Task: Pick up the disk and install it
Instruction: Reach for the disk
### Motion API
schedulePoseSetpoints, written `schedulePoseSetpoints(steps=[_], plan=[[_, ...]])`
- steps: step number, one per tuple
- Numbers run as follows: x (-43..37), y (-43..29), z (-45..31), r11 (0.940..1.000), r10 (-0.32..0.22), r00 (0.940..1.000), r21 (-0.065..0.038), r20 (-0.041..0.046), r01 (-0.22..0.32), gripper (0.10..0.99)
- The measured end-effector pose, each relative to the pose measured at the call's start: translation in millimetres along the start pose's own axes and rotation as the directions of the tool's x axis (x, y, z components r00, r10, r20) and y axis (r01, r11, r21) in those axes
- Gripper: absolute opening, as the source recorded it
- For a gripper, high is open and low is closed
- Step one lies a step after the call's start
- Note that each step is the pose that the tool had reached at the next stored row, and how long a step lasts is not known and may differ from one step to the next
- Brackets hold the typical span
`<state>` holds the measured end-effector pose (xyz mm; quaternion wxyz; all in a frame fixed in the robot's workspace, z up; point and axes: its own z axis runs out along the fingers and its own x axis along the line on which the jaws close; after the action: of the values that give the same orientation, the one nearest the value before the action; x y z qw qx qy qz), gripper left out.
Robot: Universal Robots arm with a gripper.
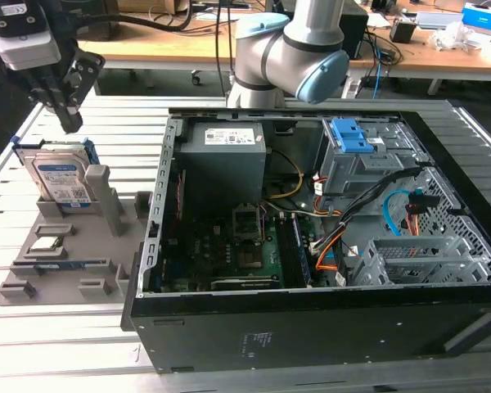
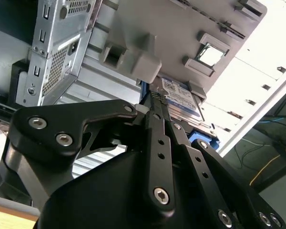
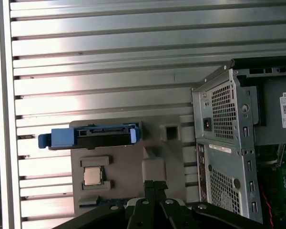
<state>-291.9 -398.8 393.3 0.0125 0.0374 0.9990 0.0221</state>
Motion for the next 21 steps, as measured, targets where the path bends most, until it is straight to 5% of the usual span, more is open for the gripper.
schedulePoseSetpoints(steps=[21], plan=[[50.4, -3.8, -1.4, 1.0, 0.0, 1.0, 0.0, -0.0001, 0.0, 0.106]])
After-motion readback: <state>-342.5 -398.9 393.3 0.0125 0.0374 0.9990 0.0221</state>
